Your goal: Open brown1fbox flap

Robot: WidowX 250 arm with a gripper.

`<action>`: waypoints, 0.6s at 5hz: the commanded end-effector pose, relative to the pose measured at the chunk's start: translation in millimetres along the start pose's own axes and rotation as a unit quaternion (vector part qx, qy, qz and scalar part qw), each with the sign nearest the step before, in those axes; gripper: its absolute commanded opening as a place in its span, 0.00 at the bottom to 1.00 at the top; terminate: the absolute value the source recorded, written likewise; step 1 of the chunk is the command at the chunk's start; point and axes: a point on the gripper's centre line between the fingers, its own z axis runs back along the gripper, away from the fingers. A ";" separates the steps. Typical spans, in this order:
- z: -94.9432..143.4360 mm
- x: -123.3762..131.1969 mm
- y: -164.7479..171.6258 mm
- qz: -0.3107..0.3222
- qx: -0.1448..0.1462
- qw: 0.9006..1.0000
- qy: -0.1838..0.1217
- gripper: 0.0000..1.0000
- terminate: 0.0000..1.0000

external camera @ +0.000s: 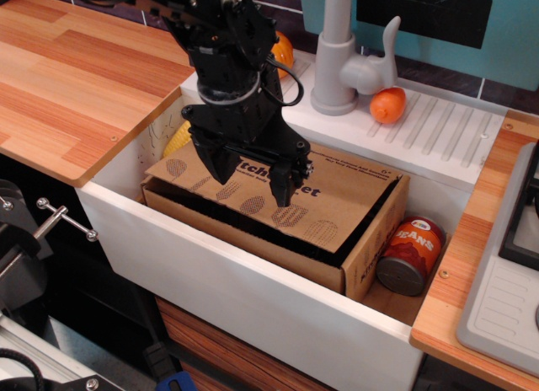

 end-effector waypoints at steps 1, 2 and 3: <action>0.0 0.0 0.0 0.000 0.000 1.000 0.000 1.00 0.00; -2.3 -2.4 0.1 0.062 -0.017 0.998 -0.005 1.00 0.00; -2.3 -1.6 3.7 0.178 -0.068 0.982 0.001 1.00 0.00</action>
